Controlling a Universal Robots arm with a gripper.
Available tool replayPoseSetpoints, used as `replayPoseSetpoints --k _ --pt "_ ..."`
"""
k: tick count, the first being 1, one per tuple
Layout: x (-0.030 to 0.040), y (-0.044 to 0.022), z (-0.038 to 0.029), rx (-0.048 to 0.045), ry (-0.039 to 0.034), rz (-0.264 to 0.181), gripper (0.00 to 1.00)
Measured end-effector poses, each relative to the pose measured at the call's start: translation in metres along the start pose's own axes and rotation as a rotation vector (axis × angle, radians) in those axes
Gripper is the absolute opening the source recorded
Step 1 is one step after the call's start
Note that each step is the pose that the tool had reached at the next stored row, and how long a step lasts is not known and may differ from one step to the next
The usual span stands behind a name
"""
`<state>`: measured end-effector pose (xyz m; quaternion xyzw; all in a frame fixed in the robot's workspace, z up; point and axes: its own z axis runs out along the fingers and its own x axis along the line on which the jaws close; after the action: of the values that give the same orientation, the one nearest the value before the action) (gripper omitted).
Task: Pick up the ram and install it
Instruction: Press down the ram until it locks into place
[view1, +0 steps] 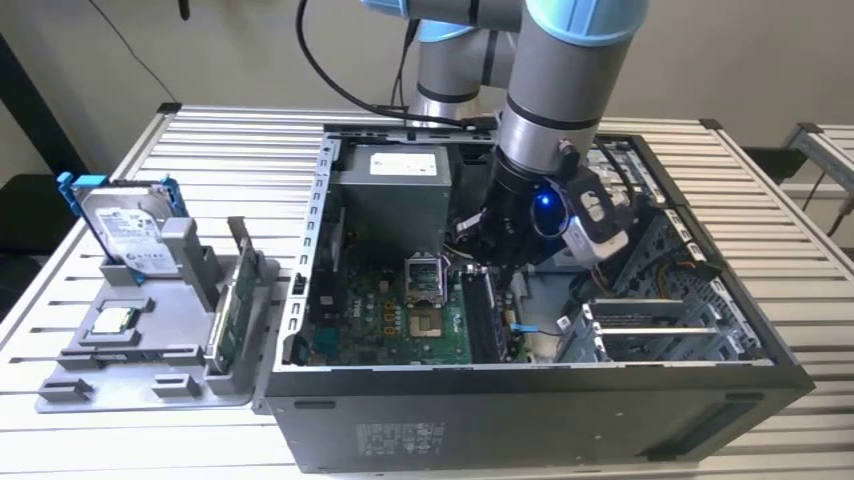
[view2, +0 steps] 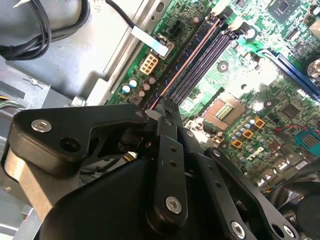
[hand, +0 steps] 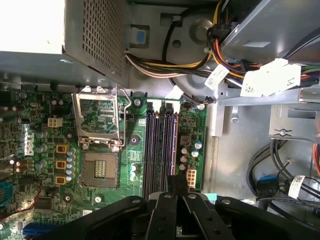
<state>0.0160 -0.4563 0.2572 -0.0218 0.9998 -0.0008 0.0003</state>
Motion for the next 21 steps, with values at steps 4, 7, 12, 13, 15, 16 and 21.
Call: replayPoseSetpoints --k 4,7,12,13,15,16,21 --pt "0.0000 0.0000 0.0000 0.0000 0.0000 -0.022 0.11" --pt "0.0000 0.0000 0.0000 0.0000 0.0000 -0.044 0.11" --pt "0.0000 0.0000 0.0000 0.0000 -0.0001 -0.076 0.11" --pt "0.0000 0.0000 0.0000 0.0000 -0.0001 -0.081 0.11" --pt "0.0000 0.0000 0.0000 0.0000 -0.0001 -0.092 0.11" --pt "0.0000 0.0000 0.0000 0.0000 -0.0001 -0.098 0.11" --pt "0.0000 0.0000 0.0000 0.0000 -0.0002 -0.144 0.11"
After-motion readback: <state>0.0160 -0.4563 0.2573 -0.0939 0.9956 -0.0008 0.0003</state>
